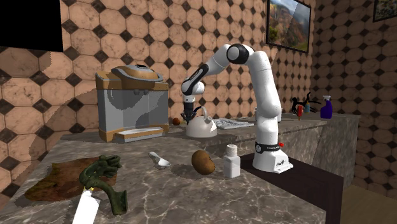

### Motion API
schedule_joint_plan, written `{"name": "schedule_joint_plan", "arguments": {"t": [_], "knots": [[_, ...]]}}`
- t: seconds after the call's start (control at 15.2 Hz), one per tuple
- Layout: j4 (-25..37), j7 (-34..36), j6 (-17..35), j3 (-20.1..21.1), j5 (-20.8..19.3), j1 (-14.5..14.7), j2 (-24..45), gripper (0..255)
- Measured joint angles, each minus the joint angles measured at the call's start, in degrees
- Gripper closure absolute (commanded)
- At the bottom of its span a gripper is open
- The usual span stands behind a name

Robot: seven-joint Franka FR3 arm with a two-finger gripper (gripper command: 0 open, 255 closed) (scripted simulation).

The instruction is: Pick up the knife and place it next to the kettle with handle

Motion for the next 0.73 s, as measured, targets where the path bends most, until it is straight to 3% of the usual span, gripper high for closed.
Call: {"name": "schedule_joint_plan", "arguments": {"t": [0.4,0.46,0.73], "knots": [[0.1,-0.2,0.3,0.1,0.3,-0.1,0.4,255],[0.1,-0.2,0.3,0.1,0.3,-0.1,0.4,0],[0.1,-0.2,0.3,0.1,0.3,-0.1,0.5,0]]}}
